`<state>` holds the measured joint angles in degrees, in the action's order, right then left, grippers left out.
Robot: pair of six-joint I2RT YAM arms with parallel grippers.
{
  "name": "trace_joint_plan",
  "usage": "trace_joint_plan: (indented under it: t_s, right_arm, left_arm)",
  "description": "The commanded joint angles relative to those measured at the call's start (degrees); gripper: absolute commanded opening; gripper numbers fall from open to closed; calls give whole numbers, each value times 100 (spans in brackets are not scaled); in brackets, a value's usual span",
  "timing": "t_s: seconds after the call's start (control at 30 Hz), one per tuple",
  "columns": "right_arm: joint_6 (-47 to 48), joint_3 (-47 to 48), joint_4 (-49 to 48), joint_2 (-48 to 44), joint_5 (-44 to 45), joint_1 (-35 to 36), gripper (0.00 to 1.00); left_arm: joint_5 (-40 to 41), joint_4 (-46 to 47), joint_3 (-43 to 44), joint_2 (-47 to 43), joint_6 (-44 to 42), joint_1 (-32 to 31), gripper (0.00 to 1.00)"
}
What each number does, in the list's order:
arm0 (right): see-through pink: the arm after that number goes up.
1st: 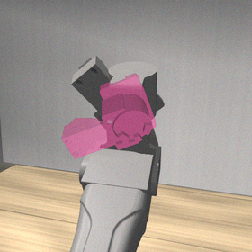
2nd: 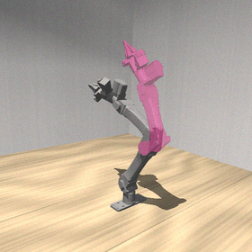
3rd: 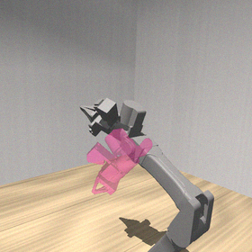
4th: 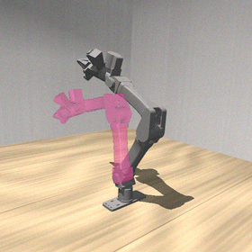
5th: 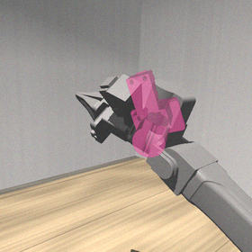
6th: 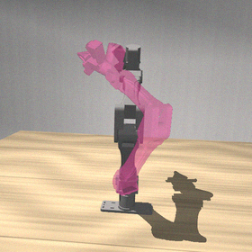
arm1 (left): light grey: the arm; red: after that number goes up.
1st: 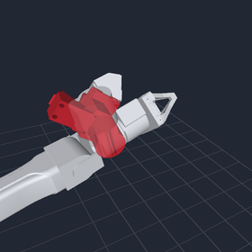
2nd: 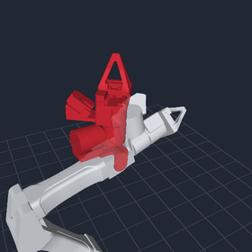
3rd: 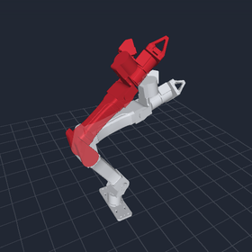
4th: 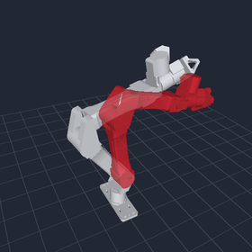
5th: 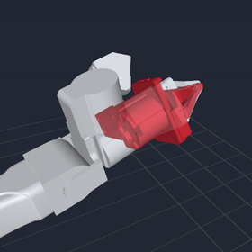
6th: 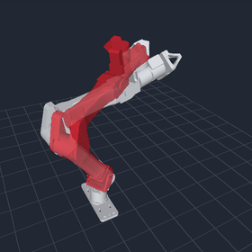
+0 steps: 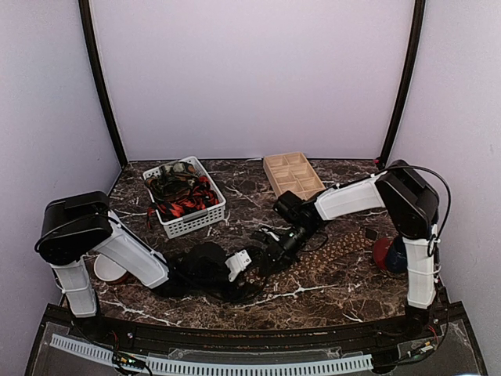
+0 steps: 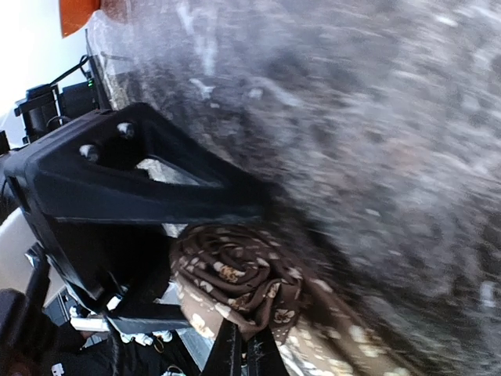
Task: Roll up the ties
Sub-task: Roll the tie at the center of the board.
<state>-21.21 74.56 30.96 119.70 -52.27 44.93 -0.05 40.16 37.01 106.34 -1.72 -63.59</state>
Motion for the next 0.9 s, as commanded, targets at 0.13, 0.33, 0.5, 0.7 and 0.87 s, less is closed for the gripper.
trace_joint_plan:
  t_s: [0.13,0.33,0.5,0.7,0.87]
  right_arm:
    - [188,-486,-71,226,713,-322,0]
    - [93,-651,-134,209,860,-353,0]
    - [-47,-583,-264,177,786,-333,0]
    - [-64,-453,-222,60,672,-292,2]
    - [-167,-342,-256,-386,524,-327,33]
  left_arm:
    - [-391,-38,-294,-73,5,-39,74]
    - [-470,259,51,360,128,-39,75]
    - [-388,356,394,652,200,-39,66]
    - [-194,-101,410,587,144,-39,34]
    - [-125,-584,-62,139,13,-39,31]
